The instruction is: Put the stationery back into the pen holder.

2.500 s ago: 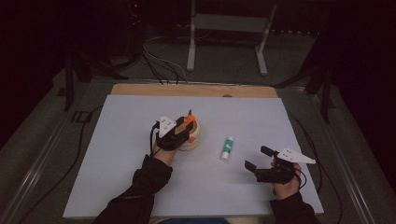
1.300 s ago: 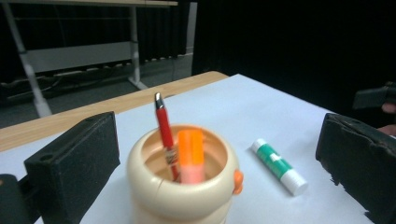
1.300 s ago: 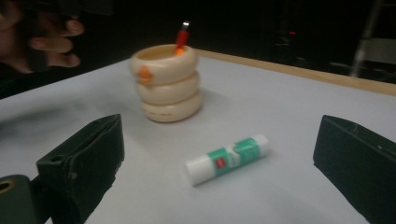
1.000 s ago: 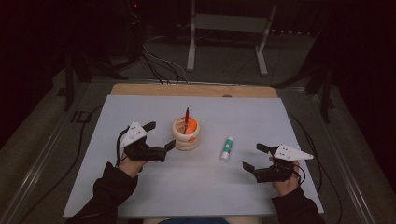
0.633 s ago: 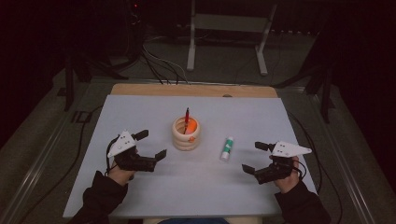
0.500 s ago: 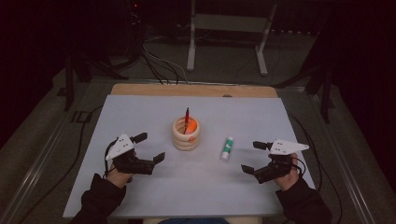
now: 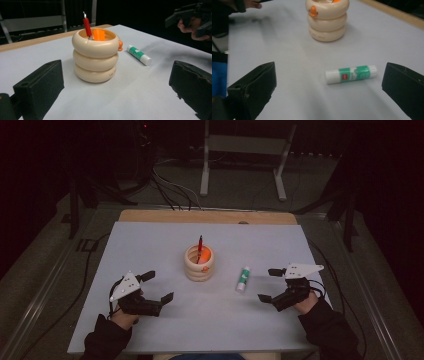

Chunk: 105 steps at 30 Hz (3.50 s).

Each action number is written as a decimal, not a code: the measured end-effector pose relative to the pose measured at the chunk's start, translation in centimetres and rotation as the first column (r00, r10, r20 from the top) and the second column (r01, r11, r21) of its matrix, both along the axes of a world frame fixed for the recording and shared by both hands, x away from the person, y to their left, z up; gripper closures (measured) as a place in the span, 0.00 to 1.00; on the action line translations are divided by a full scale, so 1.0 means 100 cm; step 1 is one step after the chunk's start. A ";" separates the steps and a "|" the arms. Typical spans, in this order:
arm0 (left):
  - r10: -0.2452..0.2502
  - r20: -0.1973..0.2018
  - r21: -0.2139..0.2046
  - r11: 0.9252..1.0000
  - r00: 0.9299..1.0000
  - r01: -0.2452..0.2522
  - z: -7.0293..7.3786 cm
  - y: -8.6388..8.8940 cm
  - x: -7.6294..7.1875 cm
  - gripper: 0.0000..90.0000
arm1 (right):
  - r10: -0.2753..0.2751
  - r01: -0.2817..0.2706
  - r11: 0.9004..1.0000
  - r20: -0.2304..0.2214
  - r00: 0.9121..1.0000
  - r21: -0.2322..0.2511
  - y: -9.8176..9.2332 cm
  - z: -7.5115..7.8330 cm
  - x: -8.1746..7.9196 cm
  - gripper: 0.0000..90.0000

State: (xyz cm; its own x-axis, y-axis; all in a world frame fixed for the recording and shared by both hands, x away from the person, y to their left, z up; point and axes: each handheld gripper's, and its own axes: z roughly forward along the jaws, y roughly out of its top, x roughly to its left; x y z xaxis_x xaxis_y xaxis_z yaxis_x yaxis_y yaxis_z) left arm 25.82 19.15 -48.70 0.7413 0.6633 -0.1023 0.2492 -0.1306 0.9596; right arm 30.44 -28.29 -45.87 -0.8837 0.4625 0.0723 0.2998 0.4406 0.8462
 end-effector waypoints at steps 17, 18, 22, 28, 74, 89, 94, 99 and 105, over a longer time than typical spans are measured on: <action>0.015 0.019 -0.006 1.000 1.000 -0.015 -0.004 0.011 -0.013 0.00 | 0.292 -0.287 0.943 0.005 0.956 -0.170 0.018 0.008 0.020 0.00; 0.014 0.020 -0.007 1.000 1.000 -0.014 -0.004 0.012 -0.013 0.00 | 0.308 -0.303 0.935 0.003 0.951 -0.183 0.019 0.009 0.021 0.00; 0.013 0.026 -0.005 1.000 1.000 -0.013 -0.005 0.012 -0.015 0.00 | 0.332 -0.320 0.924 0.020 0.943 -0.210 0.025 0.011 0.025 0.00; 0.011 0.027 -0.006 1.000 1.000 -0.011 -0.006 0.012 -0.016 0.00 | 0.393 -0.361 0.896 0.081 0.916 -0.259 0.033 0.012 0.029 0.02; 0.074 0.013 -0.017 0.997 0.997 -0.073 -0.012 0.015 -0.018 0.00 | 0.772 -0.605 0.406 -0.098 0.629 -0.685 0.093 0.006 0.071 0.25; 0.080 0.021 -0.020 0.997 0.997 -0.080 -0.010 0.015 -0.019 0.00 | 0.853 -0.549 0.259 -0.078 0.515 -0.794 0.096 -0.008 0.081 0.50; 0.079 0.024 -0.017 0.997 0.997 -0.079 -0.011 0.016 -0.019 0.00 | 0.873 -0.529 0.211 -0.085 0.480 -0.822 0.097 -0.019 0.087 0.55; 0.075 0.026 -0.018 0.997 0.997 -0.075 -0.010 0.015 -0.020 0.00 | 0.884 -0.517 0.176 -0.097 0.457 -0.838 0.099 -0.028 0.092 0.60; 0.076 0.029 -0.020 0.997 0.997 -0.076 -0.011 0.016 -0.020 0.00 | 0.885 -0.521 0.131 -0.137 0.444 -0.844 0.102 -0.033 0.095 0.66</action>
